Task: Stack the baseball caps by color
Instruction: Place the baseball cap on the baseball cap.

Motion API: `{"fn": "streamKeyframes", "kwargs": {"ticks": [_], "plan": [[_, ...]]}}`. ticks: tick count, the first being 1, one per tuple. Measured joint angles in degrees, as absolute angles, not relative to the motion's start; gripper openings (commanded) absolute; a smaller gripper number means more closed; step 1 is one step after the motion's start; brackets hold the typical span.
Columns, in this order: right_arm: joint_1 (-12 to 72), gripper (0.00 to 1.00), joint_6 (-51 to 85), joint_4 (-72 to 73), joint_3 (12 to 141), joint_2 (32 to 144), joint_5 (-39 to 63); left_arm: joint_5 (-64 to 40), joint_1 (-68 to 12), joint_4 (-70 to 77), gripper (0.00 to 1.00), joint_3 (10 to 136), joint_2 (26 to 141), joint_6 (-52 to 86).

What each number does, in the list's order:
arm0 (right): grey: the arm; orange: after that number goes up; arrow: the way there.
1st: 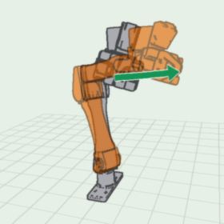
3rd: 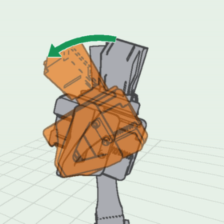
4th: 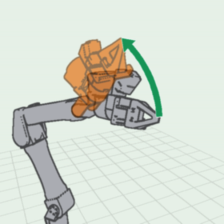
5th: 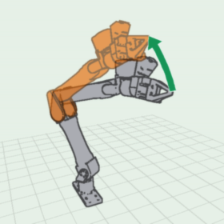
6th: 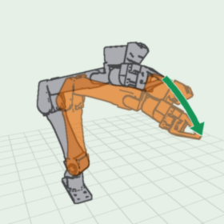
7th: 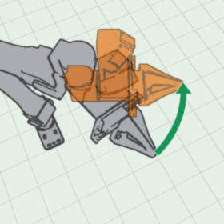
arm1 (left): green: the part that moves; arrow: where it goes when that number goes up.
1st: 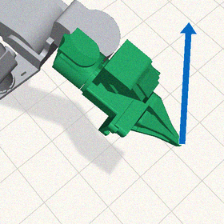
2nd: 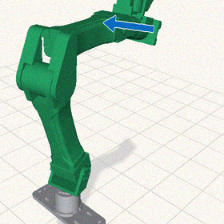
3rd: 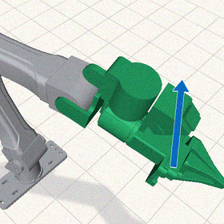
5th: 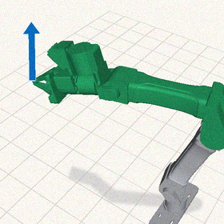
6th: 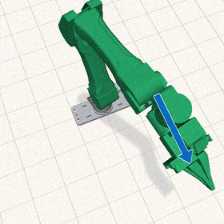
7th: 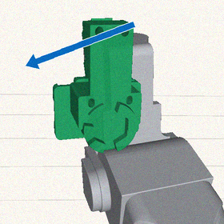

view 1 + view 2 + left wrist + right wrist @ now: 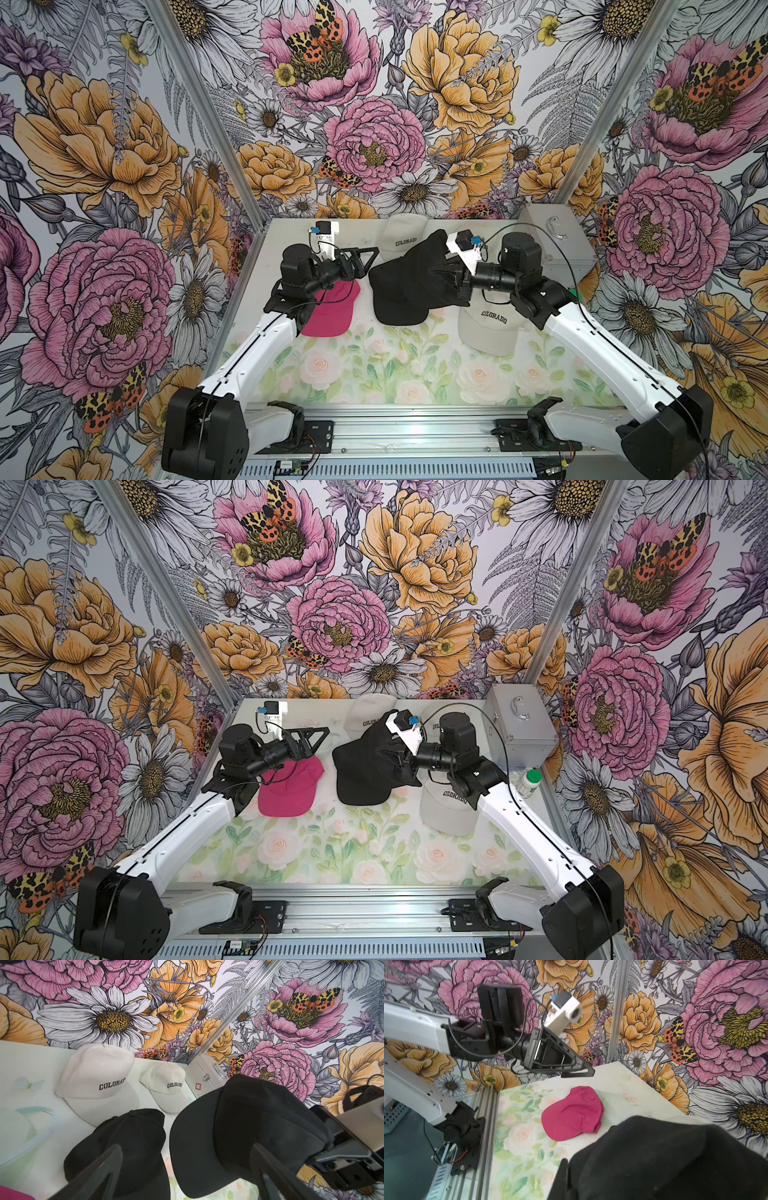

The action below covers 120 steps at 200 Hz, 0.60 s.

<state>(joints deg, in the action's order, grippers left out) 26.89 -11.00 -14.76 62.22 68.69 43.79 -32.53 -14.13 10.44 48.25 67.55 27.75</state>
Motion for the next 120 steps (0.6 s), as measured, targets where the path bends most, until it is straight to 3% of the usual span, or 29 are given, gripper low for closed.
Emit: {"fn": "streamKeyframes", "kwargs": {"ticks": [60, 120], "plan": [[31.70, 0.00, -44.88, -36.86, 63.88, 69.08, 43.18, -33.58, -22.68, -0.38, 0.99, 53.89, 65.23, 3.11], [35.81, 0.00, -59.20, -46.19, 64.60, 68.90, 33.34, -43.62, -32.27, -25.80, 0.99, 62.00, 66.11, -31.83]]}}
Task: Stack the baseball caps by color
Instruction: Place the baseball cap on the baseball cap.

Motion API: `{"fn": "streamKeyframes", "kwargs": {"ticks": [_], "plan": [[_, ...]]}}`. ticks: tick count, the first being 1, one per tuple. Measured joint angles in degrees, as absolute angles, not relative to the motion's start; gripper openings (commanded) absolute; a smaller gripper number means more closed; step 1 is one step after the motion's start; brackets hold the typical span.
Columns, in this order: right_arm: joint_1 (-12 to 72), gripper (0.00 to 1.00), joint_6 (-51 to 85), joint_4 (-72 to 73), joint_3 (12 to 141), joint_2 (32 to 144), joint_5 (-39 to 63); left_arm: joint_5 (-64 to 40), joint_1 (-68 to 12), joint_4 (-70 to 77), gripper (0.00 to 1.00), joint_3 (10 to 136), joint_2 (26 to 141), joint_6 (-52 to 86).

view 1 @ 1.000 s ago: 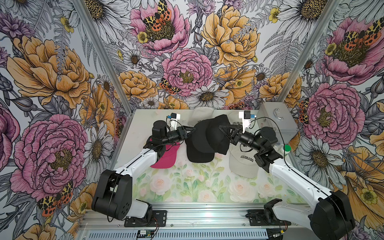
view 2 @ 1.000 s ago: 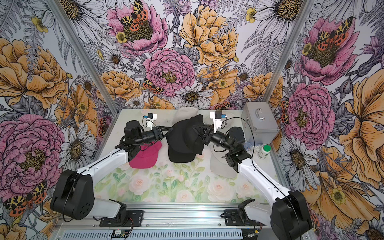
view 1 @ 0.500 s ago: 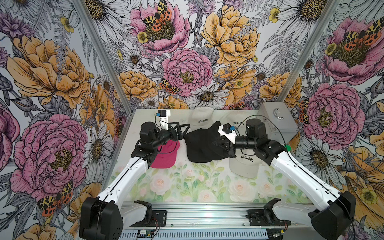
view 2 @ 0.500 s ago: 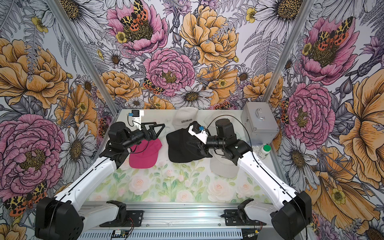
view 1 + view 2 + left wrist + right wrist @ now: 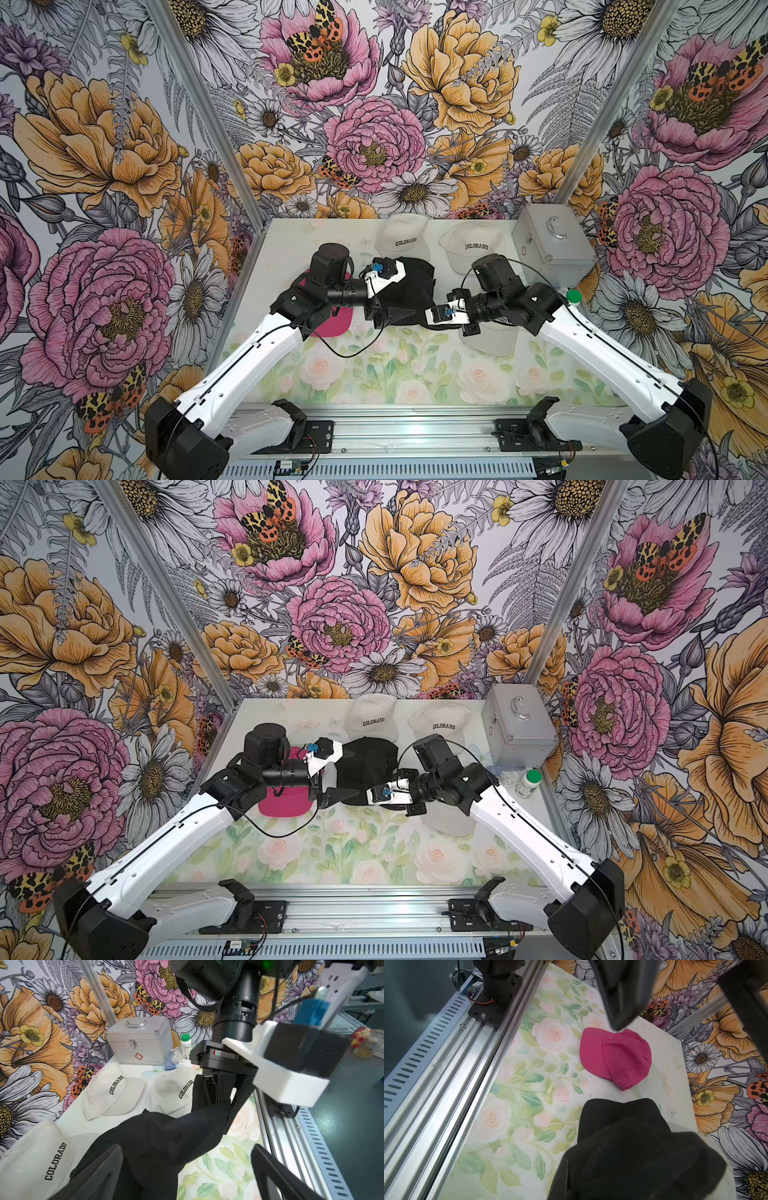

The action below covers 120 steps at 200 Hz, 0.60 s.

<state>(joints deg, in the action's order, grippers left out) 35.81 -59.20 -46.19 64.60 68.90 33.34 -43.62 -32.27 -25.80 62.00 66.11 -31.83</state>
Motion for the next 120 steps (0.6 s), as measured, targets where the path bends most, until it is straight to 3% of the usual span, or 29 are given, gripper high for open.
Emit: {"fn": "streamKeyframes", "kwargs": {"ticks": [79, 102, 120], "plan": [[44.62, 0.00, -63.07, -49.34, 66.26, 65.91, 26.50, -40.91, -35.55, -45.45, 0.93, 74.78, 76.77, -49.95], [44.84, 0.00, -63.61, -49.58, 66.72, 65.93, 26.09, -40.73, -36.38, -48.51, 0.86, 76.09, 78.74, -52.66], [44.84, 0.00, -64.16, -50.04, 66.72, 65.93, 25.65, -40.82, -36.53, -50.22, 0.72, 76.20, 79.53, -54.65]]}}
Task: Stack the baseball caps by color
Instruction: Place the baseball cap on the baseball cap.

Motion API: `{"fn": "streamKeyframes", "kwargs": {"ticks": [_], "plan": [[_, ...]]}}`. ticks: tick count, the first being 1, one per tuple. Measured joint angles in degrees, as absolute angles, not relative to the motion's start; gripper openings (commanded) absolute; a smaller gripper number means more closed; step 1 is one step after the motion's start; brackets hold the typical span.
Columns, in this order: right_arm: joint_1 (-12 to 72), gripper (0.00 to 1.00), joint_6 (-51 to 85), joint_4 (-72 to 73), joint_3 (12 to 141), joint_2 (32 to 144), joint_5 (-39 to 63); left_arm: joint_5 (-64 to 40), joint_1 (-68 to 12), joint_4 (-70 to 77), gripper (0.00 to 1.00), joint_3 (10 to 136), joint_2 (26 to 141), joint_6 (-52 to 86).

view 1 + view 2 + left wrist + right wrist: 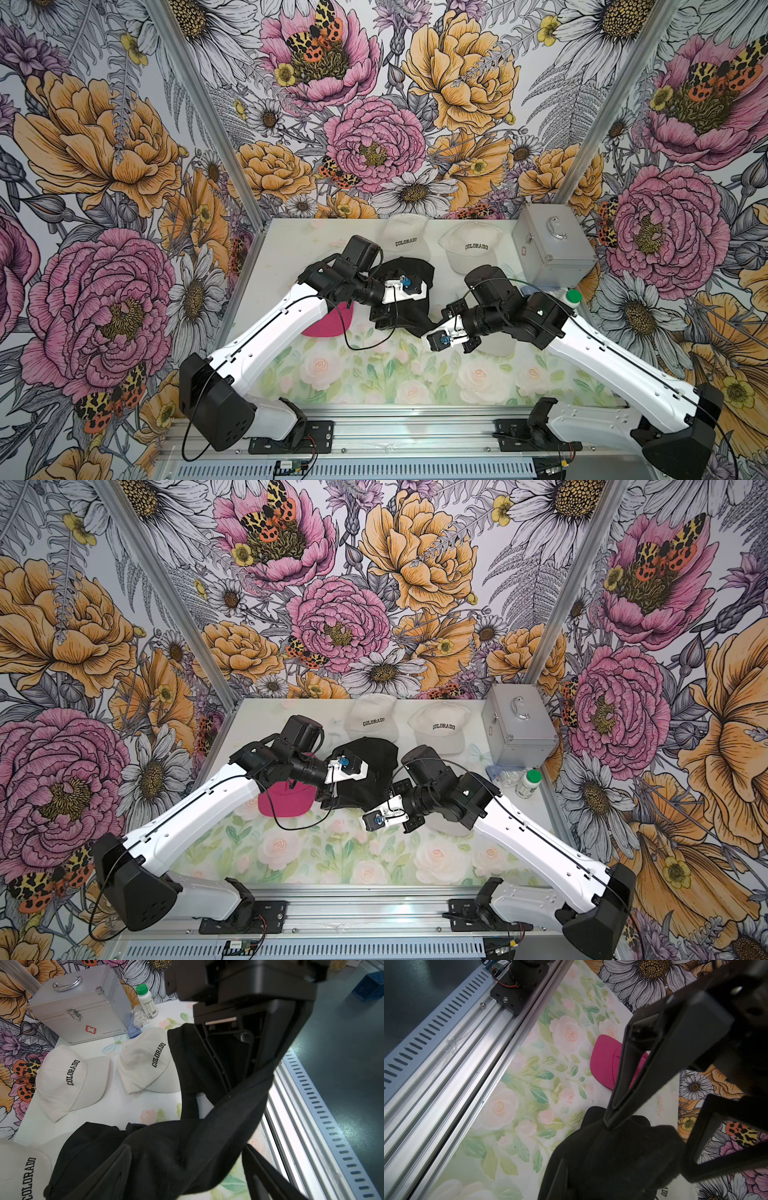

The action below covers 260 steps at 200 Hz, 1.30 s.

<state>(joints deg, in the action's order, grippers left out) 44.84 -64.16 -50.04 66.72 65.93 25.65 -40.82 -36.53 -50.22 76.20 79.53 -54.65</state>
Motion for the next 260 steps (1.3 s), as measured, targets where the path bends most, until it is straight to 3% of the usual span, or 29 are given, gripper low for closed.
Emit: {"fn": "streamKeyframes", "kwargs": {"ticks": [26, 41, 50, 69, 96, 153, 160, 260], "plan": [[44.84, 0.00, -64.38, -50.22, 66.72, 66.52, 24.86, -41.36, -36.53, -51.72, 0.52, 76.20, 79.75, -56.31], [44.84, 0.00, -64.60, -50.43, 66.72, 66.96, 24.64, -41.65, -36.53, -52.25, 0.14, 76.20, 79.72, -56.40], [44.84, 0.00, -64.62, -50.50, 66.72, 67.20, 24.67, -41.74, -36.53, -52.47, 0.00, 76.20, 79.70, -56.84], [44.82, 0.00, -64.60, -50.52, 66.72, 67.31, 24.71, -41.95, -36.58, -52.95, 0.00, 76.18, 79.57, -57.54], [44.53, 0.14, -64.10, -50.52, 66.72, 67.31, 25.63, -42.15, -36.47, -53.25, 0.00, 76.18, 79.33, -57.67], [40.84, 0.28, -58.48, -48.99, 66.54, 67.31, 28.58, -48.97, -30.57, -53.93, 0.00, 76.18, 77.52, -56.40], [40.14, 0.35, -57.95, -48.80, 66.35, 67.31, 29.50, -49.52, -30.06, -54.00, 0.00, 76.18, 77.41, -56.05], [32.05, 0.36, -57.49, -49.12, 61.98, 69.23, 41.95, -56.25, -24.21, -54.22, 0.00, 76.16, 74.67, -55.46]]}}
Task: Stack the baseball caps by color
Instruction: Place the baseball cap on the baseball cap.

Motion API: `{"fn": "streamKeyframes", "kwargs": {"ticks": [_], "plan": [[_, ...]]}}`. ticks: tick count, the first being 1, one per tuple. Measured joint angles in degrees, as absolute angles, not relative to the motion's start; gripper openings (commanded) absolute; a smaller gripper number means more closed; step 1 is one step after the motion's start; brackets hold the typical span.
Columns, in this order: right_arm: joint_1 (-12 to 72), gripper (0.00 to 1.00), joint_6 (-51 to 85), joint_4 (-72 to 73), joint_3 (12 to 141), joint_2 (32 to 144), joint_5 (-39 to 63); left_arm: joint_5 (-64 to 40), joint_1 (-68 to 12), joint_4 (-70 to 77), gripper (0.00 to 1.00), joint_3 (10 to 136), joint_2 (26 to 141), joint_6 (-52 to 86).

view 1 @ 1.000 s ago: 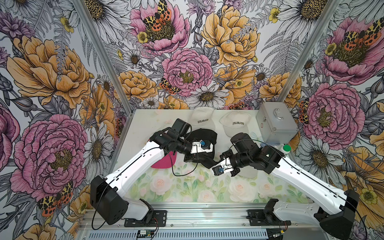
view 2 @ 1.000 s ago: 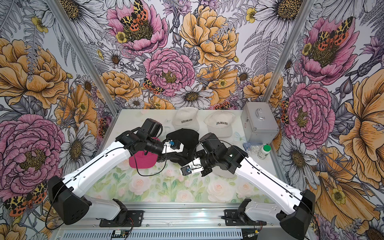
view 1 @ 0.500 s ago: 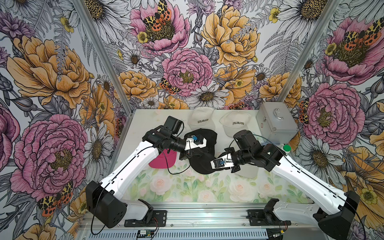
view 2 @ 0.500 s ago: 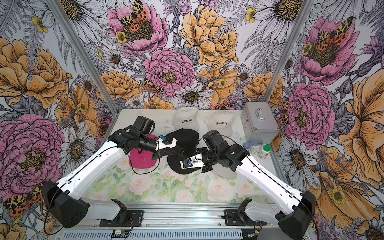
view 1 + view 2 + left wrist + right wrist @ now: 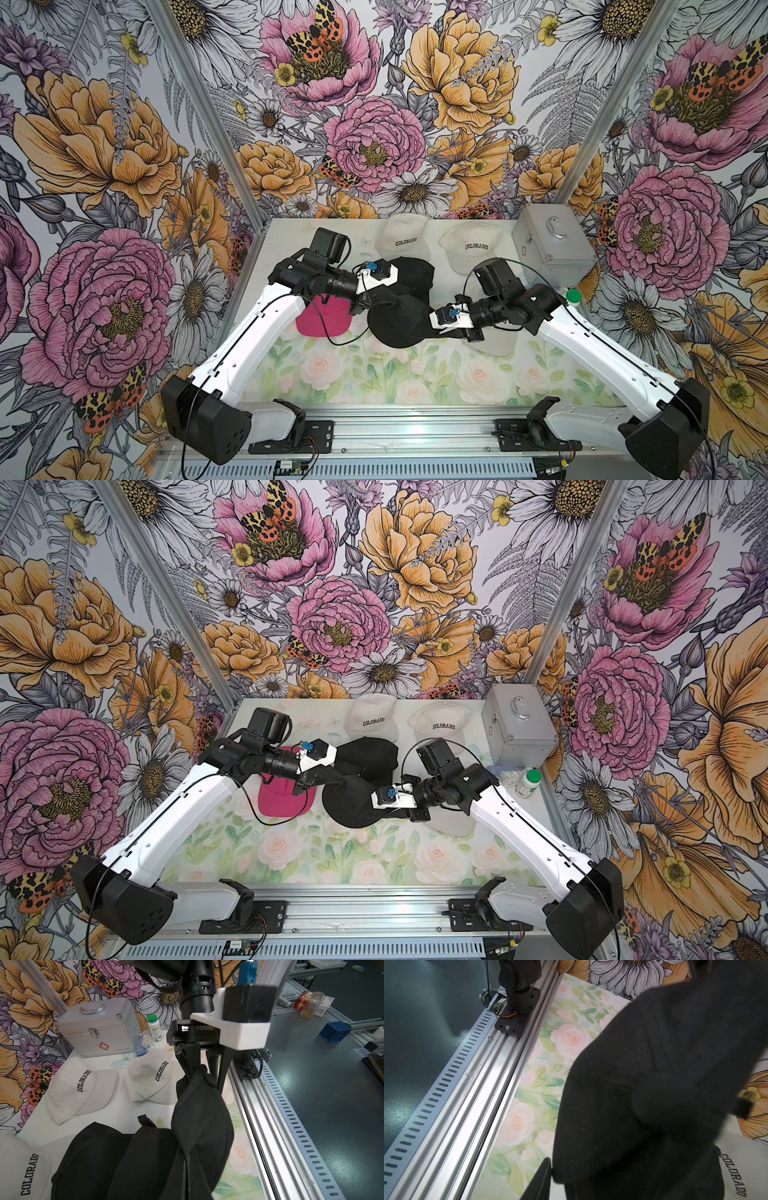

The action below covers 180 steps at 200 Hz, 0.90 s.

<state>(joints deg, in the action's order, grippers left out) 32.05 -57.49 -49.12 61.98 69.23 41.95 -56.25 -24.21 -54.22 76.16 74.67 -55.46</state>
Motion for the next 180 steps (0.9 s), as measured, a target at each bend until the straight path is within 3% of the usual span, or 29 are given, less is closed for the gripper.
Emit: {"fn": "streamKeyframes", "kwargs": {"ticks": [30, 73, 86, 106, 136, 180], "plan": [[30.57, 0.34, -58.17, -50.35, 61.78, 70.15, 42.81, -57.74, -22.41, -54.22, 0.00, 75.53, 73.89, -55.42], [28.10, 0.23, -59.37, -50.81, 61.49, 71.07, 43.46, -58.41, -22.11, -54.22, 0.00, 75.20, 73.80, -55.20], [26.94, 0.17, -59.55, -51.09, 61.52, 71.05, 43.97, -58.83, -22.09, -54.22, 0.00, 75.20, 73.80, -54.68], [25.23, 0.00, -59.55, -51.75, 61.73, 71.05, 45.19, -59.05, -22.11, -54.19, 0.00, 75.20, 73.87, -53.71], [24.49, 0.00, -60.01, -52.82, 62.78, 71.18, 46.89, -57.76, -22.26, -50.68, 0.00, 74.70, 73.95, -48.21], [23.46, 0.00, -57.91, -54.72, 66.81, 75.22, 46.11, -43.05, -24.49, -27.97, 0.00, 61.04, 68.69, -29.30]]}}
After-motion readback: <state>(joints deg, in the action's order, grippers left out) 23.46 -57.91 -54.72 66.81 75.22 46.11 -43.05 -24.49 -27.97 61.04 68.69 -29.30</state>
